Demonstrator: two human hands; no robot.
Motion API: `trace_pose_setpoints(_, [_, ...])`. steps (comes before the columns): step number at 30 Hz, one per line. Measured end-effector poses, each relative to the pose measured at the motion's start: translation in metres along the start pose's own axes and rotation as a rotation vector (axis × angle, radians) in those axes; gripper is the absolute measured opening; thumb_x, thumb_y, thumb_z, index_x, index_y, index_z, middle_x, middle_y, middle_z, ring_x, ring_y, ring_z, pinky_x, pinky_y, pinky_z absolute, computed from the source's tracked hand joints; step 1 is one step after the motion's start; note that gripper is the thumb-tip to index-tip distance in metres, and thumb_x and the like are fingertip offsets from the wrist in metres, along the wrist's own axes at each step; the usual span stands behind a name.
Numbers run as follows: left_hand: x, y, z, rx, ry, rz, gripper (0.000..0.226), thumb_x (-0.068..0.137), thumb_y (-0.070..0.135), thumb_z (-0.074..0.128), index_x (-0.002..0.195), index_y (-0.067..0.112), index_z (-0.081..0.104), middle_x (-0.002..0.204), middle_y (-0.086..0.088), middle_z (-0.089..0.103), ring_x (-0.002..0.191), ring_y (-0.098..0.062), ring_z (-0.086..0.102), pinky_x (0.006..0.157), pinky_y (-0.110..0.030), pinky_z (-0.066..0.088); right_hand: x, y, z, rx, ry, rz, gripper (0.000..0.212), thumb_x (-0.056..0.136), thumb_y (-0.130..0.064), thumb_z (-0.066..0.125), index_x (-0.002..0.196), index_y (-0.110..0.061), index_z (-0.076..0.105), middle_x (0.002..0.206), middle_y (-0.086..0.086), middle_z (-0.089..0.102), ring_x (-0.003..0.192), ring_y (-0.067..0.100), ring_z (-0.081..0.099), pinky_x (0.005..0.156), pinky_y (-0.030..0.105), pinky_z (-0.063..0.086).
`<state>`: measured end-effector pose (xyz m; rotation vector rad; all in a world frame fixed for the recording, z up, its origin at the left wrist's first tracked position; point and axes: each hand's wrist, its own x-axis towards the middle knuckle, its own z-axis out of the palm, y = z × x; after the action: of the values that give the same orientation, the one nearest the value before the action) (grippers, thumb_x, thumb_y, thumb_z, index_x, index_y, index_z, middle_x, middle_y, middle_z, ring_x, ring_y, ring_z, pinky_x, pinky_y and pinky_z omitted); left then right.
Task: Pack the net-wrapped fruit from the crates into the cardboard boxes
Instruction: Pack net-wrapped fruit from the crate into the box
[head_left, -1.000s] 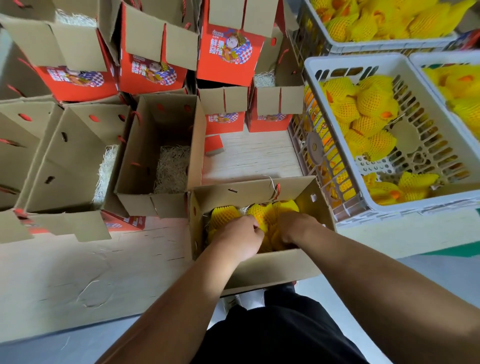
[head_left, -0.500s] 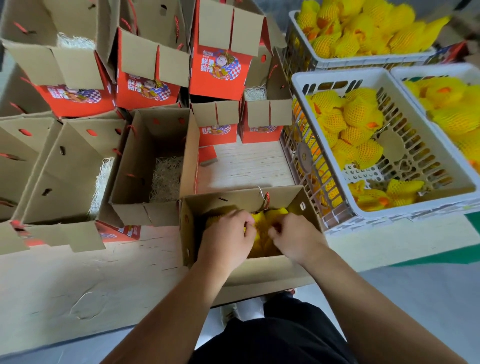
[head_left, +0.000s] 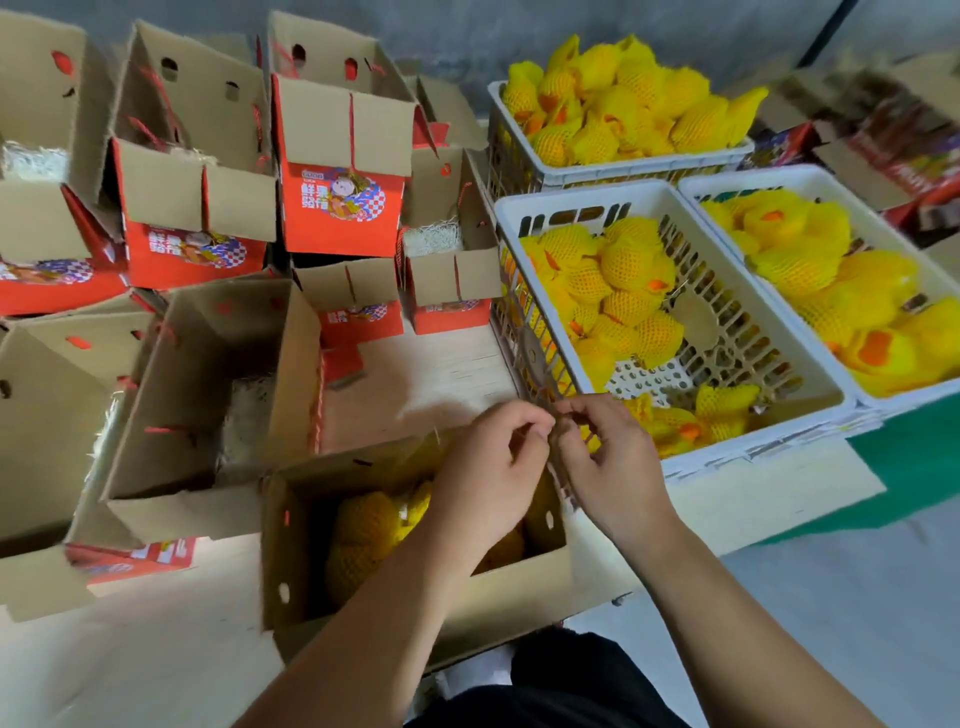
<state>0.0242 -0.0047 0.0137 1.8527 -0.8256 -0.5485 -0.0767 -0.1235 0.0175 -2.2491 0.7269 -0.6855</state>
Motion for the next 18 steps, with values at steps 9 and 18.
trace_pose_setpoints(9, [0.149,0.053,0.096,0.213,0.011,0.233,0.014,0.096,0.025,0.058,0.099,0.022,0.071,0.093,0.003,0.074,0.091,-0.022,0.070,0.080,-0.044,0.054,0.087,0.091,-0.068,0.025,-0.020,0.116,0.034,0.096,-0.008,0.058,0.129,-0.013,0.061,0.118,0.001,0.065,0.105,0.020,0.062,0.088,0.041,0.052])
trace_pose_setpoints(18, [0.216,0.026,0.110,0.793,0.130,0.104,0.018,0.096,0.037,0.058,0.094,0.029,0.074,0.085,0.007,0.075,0.083,-0.017,0.068,0.095,-0.036,0.037,0.268,0.177,-0.040,-0.154,-0.267,0.285,0.074,0.097,-0.023,0.061,0.160,-0.022,0.021,0.155,0.014,0.024,0.131,0.038,0.046,0.101,0.045,0.047])
